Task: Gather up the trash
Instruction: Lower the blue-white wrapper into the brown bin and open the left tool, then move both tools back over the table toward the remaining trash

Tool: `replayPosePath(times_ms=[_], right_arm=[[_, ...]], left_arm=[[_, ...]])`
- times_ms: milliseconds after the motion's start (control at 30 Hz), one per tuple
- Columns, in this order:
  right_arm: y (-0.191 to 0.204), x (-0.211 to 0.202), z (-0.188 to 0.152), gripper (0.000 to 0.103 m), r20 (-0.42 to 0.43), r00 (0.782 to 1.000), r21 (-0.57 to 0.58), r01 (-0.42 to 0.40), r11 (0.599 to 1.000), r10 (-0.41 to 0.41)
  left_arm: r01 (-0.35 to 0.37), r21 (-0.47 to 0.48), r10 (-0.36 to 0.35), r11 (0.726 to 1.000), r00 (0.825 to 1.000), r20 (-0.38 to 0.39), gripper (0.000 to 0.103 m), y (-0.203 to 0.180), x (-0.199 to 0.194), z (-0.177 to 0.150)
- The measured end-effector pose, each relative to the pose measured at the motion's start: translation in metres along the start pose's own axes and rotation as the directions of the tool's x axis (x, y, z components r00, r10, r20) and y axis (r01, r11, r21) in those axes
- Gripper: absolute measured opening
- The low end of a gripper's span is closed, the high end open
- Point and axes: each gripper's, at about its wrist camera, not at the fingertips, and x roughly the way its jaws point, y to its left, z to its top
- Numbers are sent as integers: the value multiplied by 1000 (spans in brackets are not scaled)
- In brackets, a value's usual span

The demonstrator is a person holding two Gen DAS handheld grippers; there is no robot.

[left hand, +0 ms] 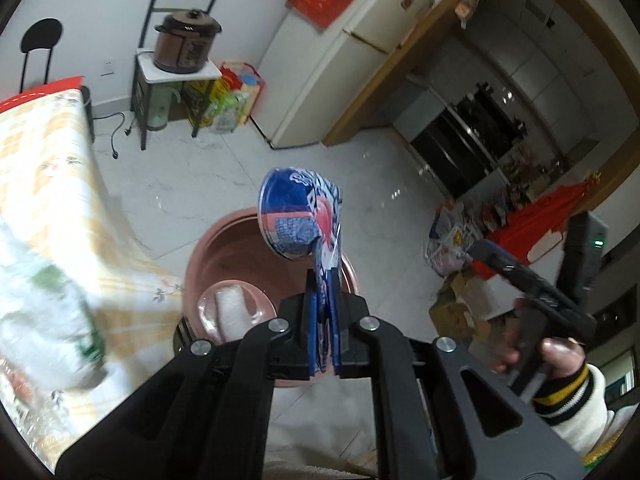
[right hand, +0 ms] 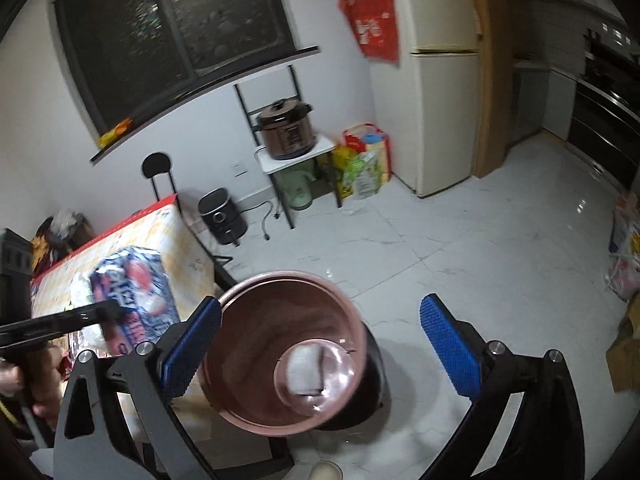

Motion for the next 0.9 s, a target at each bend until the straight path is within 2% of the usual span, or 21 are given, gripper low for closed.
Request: replayPosePath(times_ms=[67,100,133,200,333,467,533,733,900], right_arm=[[-12,-5,-2,98,6,1000,24,19,1000,-20],[-18,-8,-4,98,7,999,36,32,999,-32],[-22,-9,-5,98,7,999,46,39,998,-40],[-31,-13,-7,98,12,999,63,50,997,-51],[-35,-18,-9,98,21,998,73,58,996,-59],[-31,-19,-10,98,25,998,71,56,996,-58],[-26,-20,-10,98,25,998,62,54,997,-56],[2,-26,-6,98,30,998,11,51,999,-51],[39,-53,-16,98,71,997,-19,26,999,-25]], left_arm=[[-11,16,11,1000,1000,-15,24,-3,15,7],[-19,22,20,1000,1000,-15,42,-5,20,8],[-28,27,28,999,1000,-6,51,-6,24,12],[-30,23,30,999,1000,5,55,-7,27,18],[-36,29,34,999,999,42,80,-9,16,24],[-62,51,59,997,996,74,89,-9,-3,21],[-77,56,72,995,993,97,96,-9,-18,15],[-120,72,109,990,984,144,97,-10,-59,-6],[-136,91,118,986,976,181,97,-7,-103,-30]])
